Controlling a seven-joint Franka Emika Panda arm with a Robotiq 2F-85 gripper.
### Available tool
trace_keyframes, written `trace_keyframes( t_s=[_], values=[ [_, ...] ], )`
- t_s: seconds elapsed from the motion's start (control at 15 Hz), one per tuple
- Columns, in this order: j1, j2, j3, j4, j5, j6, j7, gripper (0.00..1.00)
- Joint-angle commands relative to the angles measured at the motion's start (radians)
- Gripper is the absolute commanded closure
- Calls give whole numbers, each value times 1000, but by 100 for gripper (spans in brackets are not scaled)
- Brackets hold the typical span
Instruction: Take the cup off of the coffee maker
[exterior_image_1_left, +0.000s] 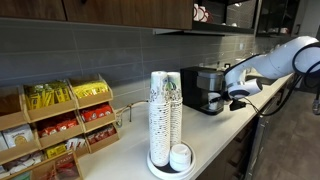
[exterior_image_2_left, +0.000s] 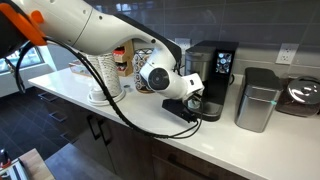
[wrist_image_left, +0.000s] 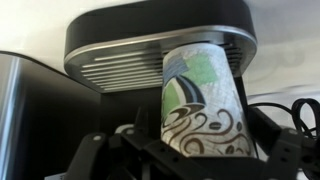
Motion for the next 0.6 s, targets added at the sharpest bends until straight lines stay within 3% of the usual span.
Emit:
trace_keyframes(
  t_s=[0.0,0.27,0.53],
  values=[
    [-9,28,12,37,89,3,-78,0],
    [-8,33,10,47,146,-10,-120,1],
    [-8,35,8,52,182,-17,-148,10]
  ],
)
